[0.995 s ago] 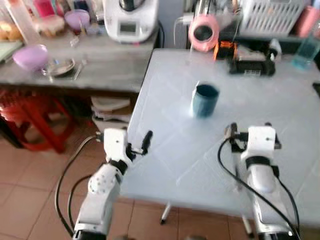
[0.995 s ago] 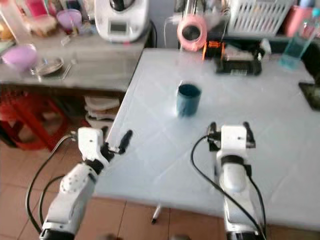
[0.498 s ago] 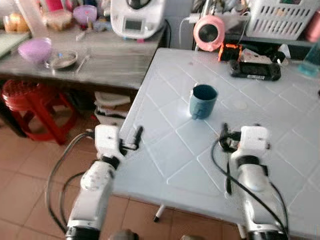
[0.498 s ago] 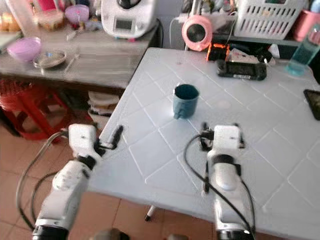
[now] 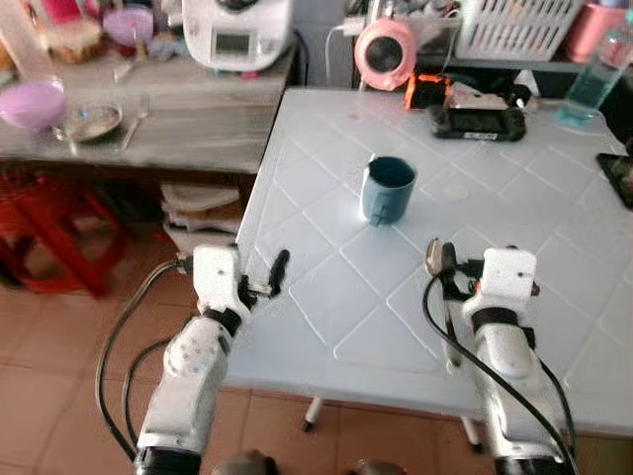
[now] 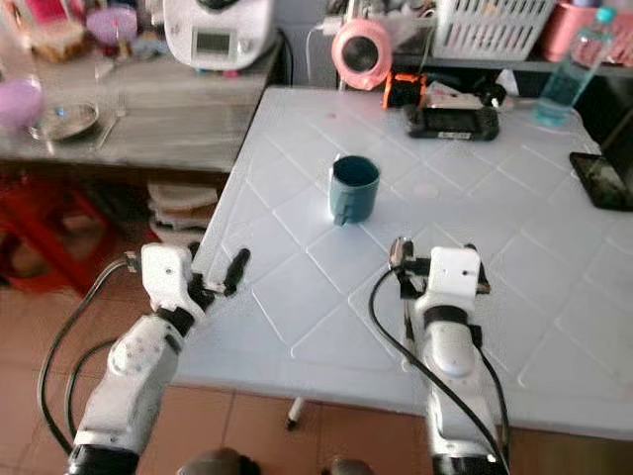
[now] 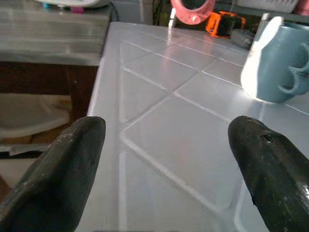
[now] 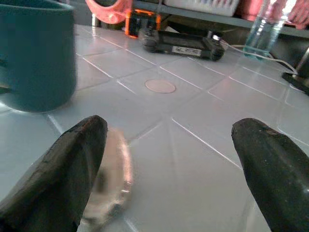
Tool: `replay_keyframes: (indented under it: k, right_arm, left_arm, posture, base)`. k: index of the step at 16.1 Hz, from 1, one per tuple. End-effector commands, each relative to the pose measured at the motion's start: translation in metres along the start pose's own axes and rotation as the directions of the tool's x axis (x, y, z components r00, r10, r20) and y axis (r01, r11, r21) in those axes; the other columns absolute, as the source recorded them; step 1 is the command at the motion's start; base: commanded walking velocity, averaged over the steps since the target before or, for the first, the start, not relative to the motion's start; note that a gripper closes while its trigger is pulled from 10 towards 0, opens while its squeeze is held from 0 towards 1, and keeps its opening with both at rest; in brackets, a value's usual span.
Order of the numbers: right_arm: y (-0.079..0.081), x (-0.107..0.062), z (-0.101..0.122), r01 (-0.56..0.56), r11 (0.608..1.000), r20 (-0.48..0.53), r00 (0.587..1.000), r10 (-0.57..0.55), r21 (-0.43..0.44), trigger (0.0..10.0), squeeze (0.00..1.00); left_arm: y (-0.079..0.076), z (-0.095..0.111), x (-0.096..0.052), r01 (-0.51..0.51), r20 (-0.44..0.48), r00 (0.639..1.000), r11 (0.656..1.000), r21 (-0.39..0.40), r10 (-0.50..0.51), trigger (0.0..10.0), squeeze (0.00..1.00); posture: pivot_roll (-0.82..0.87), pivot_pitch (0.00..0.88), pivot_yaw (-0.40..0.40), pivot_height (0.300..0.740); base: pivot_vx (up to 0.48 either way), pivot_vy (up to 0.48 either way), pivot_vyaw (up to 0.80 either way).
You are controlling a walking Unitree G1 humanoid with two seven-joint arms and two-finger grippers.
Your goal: Setting the table
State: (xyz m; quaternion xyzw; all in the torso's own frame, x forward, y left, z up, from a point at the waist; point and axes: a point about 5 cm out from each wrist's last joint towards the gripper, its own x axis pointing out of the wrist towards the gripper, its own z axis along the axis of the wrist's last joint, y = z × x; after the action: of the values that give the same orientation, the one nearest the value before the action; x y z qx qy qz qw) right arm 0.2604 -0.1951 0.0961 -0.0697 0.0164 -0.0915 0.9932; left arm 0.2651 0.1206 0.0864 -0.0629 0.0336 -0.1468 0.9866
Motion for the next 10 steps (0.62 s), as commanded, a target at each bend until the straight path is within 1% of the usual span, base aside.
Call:
replay_keyframes:
  k: [1,2,5,7,10]
  right_arm:
    - [0.0027,0.0006,0.0031,-0.014,1.000,0.008,1.000,0.013,0.009,10.0,0.00]
    - [0.0026,0.0005,0.0030,-0.013,1.000,0.008,1.000,0.013,0.010,10.0,0.00]
    - [0.0026,0.0003,0.0028,-0.014,1.000,0.009,1.000,0.014,0.010,10.0,0.00]
    - [0.0028,-0.0005,0.0020,-0.017,1.000,0.007,1.000,0.017,0.007,10.0,0.00]
    - [0.0022,-0.0008,0.0013,-0.019,1.000,0.004,1.000,0.019,0.002,10.0,0.00]
  left_arm:
    - [0.0025,-0.0015,-0.0003,0.001,-0.016,1.000,1.000,-0.008,-0.002,10.0,0.00]
    - [0.0025,-0.0020,0.0002,-0.001,-0.021,1.000,1.000,-0.018,0.001,10.0,0.00]
    - [0.0009,-0.0017,0.0004,0.010,-0.020,1.000,1.000,-0.018,-0.010,10.0,0.00]
    - [-0.0001,-0.0025,-0.0008,0.013,-0.023,1.000,1.000,-0.018,-0.013,10.0,0.00]
    - [-0.0004,-0.0023,-0.0017,0.006,-0.018,1.000,1.000,-0.007,-0.006,10.0,0.00]
  posture:
    - [-0.05,0.000,0.028,0.740]
    - [-0.05,0.000,0.028,0.740]
    - [-0.05,0.000,0.028,0.740]
    - [-0.05,0.000,0.028,0.740]
    - [-0.05,0.000,0.024,0.740]
  base:
    - [0.000,0.000,0.00]
    - [0.000,0.000,0.00]
    - [0.000,0.480,0.00]
    - [0.000,0.251,0.00]
    - [0.000,0.000,0.00]
